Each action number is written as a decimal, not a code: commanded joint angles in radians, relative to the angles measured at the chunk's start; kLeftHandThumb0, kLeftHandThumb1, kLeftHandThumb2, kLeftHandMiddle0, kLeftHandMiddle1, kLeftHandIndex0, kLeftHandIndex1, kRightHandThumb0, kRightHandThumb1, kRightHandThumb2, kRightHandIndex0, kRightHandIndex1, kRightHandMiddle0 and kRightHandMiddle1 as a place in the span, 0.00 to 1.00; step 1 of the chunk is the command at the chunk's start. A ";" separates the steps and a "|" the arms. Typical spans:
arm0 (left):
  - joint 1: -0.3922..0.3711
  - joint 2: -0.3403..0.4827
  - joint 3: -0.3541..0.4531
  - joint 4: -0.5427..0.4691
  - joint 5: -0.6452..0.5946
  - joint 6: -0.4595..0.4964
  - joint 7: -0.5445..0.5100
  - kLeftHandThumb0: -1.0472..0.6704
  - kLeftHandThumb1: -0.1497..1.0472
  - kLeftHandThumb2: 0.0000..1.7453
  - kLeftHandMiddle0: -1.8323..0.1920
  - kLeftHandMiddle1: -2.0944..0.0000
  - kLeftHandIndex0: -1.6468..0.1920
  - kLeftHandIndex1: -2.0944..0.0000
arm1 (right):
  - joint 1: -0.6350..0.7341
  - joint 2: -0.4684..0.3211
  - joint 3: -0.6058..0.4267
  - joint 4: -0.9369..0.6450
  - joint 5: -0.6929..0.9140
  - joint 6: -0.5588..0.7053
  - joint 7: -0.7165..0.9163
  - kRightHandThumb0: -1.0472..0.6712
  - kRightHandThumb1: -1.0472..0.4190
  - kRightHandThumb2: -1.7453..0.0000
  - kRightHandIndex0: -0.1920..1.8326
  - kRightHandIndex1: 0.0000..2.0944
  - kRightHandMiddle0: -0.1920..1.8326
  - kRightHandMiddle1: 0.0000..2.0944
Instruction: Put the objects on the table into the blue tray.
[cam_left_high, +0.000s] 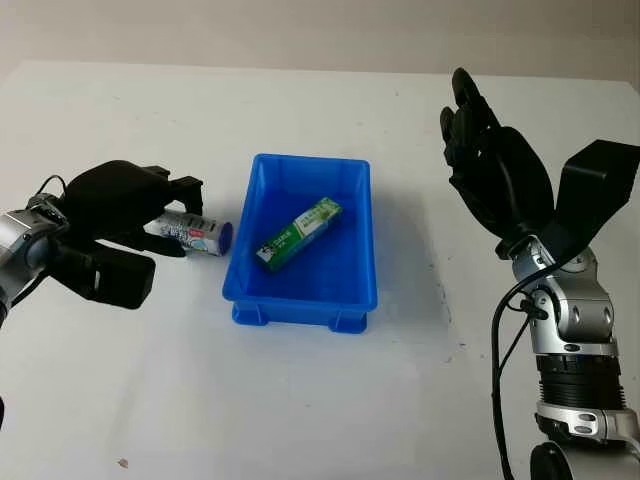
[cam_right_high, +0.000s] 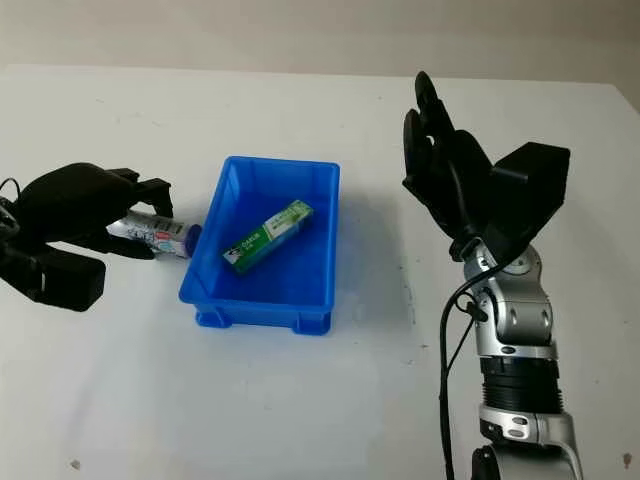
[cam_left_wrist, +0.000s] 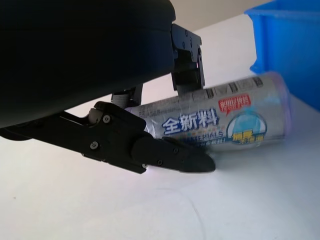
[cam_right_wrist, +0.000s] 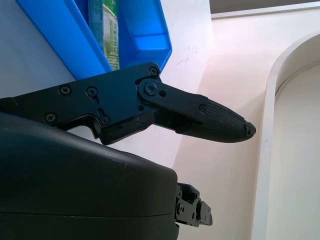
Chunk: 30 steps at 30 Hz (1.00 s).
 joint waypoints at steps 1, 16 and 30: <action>0.033 -0.012 -0.033 -0.010 0.027 -0.008 0.044 0.33 1.00 0.20 0.64 0.00 0.75 0.00 | 0.001 -0.008 -0.009 -0.018 0.007 0.007 -0.001 0.19 0.00 0.58 0.00 0.00 0.00 0.00; 0.028 0.003 0.154 -0.143 -0.243 0.140 -0.060 0.35 1.00 0.22 0.71 0.00 0.83 0.00 | 0.002 -0.006 -0.008 -0.021 0.011 0.014 0.000 0.19 0.00 0.59 0.00 0.00 0.00 0.00; 0.048 0.012 0.341 -0.489 -0.275 0.416 -0.062 0.37 1.00 0.20 0.67 0.00 0.82 0.02 | 0.014 -0.005 -0.002 -0.031 0.005 0.014 -0.003 0.20 0.00 0.59 0.00 0.00 0.00 0.00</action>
